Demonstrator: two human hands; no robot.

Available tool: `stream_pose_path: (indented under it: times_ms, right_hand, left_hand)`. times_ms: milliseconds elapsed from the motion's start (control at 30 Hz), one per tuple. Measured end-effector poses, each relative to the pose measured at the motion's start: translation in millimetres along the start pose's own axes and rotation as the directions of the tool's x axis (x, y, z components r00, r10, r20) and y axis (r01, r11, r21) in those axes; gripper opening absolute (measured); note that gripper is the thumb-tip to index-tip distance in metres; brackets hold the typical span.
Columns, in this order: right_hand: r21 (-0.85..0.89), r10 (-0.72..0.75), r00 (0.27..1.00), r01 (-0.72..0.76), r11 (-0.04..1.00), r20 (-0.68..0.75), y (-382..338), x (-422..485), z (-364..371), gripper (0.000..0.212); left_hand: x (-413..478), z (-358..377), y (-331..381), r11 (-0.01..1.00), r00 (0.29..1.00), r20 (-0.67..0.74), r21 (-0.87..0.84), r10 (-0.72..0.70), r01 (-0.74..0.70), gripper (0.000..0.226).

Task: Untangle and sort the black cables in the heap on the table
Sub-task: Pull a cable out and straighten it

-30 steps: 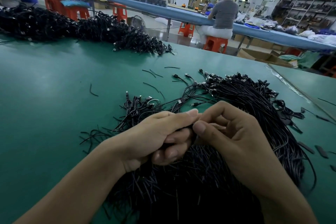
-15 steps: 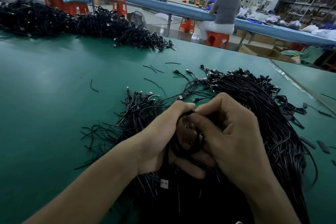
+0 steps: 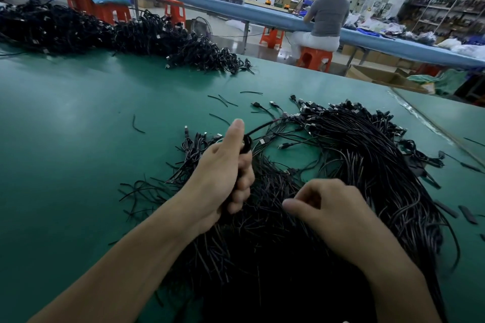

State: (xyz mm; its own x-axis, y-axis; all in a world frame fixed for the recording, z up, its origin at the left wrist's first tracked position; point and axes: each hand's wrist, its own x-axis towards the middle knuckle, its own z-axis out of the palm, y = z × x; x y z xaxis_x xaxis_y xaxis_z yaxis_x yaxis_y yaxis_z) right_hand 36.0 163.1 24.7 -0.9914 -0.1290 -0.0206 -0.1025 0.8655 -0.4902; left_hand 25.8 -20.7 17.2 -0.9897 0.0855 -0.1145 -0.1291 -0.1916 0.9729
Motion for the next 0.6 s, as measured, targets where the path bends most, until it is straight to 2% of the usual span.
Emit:
stream_pose_path:
  times_ms: [100, 200, 400, 600]
  right_hand:
    - [-0.062, 0.055, 0.993, -0.049, 0.997, 0.103, -1.9, 0.8, 7.7, 0.030]
    - [-0.066, 0.051, 0.995, -0.045, 0.997, 0.085, -1.5, 0.6, 9.3, 0.025]
    - [-0.009, 0.001, 0.999, -0.001, 1.000, 0.048, -3.5, -1.4, 3.1, 0.020]
    - [0.179, -0.092, 0.983, 0.120, 0.977, -0.157, -7.0, -0.5, 0.6, 0.019]
  left_hand:
    - [-1.2, 1.4, -2.4, 0.998, 0.999, 0.013, -0.040, 0.041, -0.040, 0.060]
    - [-3.8, 3.4, -2.0, 0.995, 0.996, 0.034, -0.048, 0.086, -0.084, 0.061]
    - [-0.6, 0.9, 2.3, 0.993, 0.997, 0.004, -0.082, 0.083, -0.082, 0.065]
    - [0.6, -1.1, 2.0, 0.991, 0.994, 0.002, -0.077, 0.111, -0.110, 0.064]
